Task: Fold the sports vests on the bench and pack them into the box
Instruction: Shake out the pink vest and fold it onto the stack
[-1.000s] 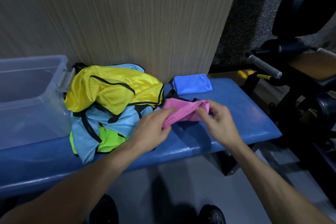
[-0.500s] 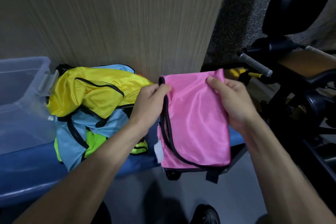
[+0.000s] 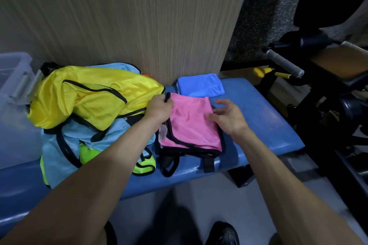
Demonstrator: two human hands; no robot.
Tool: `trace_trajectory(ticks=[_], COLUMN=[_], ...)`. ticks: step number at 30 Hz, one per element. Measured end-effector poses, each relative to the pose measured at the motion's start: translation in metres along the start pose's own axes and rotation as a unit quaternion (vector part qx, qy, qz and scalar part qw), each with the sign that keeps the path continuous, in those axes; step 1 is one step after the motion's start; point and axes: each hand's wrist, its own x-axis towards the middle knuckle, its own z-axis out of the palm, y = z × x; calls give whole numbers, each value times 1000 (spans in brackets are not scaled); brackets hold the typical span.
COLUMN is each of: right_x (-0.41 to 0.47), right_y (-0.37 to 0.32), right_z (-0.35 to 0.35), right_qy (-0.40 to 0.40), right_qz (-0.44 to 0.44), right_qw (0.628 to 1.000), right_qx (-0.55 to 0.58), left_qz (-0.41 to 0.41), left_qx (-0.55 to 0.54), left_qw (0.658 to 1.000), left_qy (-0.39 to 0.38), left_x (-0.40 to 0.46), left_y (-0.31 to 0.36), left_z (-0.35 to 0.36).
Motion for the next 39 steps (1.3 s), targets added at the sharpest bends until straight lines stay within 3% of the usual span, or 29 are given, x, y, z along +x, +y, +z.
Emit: trace_trajectory(ticks=[3, 5, 7, 9, 11, 14, 16, 19, 22, 25, 28, 32, 39], right_x=[-12, -28, -48, -71, -91, -113, -122, -127, -126, -124, -123, -120, -92], right_y=[-10, -17, -21, -20, -14, 7, 23, 37, 39, 36, 27, 15, 6], right_z=[-9, -18, -24, -28, -33, -35, -28, -18, -15, -20, -28, -33, -6], right_qy=[19, 3, -56, -121, -160, -142, -104, -47, -21, -49, -75, -88, -38], right_qz=[-123, -227, -295, -334, -354, -376, -386, -408, -418, -417, -418, -356, -198], right_qw=[983, 950, 923, 900, 880, 838, 806, 793, 797, 815, 844, 889, 930], right_qx=[-138, -215, -242, -252, -274, -370, -436, -450, -435, -399, -328, -275, -307], left_qz=[115, 263, 369, 403, 424, 440, 437, 428, 409, 370, 360, 382, 359], left_qx=[148, 177, 142, 156, 204, 243, 259, 259, 244, 247, 278, 336, 370], left_qw=[982, 948, 916, 883, 852, 829, 828, 839, 852, 865, 853, 811, 803], left_qy=[24, 26, -70, -181, -230, -246, -236, -212, -218, -231, -258, -287, -299], left_x=[-6, -21, -45, -68, -82, -89, -89, -89, -94, -93, -92, -102, -102], left_y=[9, 18, 26, 25, 18, 4, -2, -6, -5, -7, -5, 5, 7], left_z=[-13, -21, -24, -22, -21, -27, -29, -32, -35, -34, -36, -32, -28])
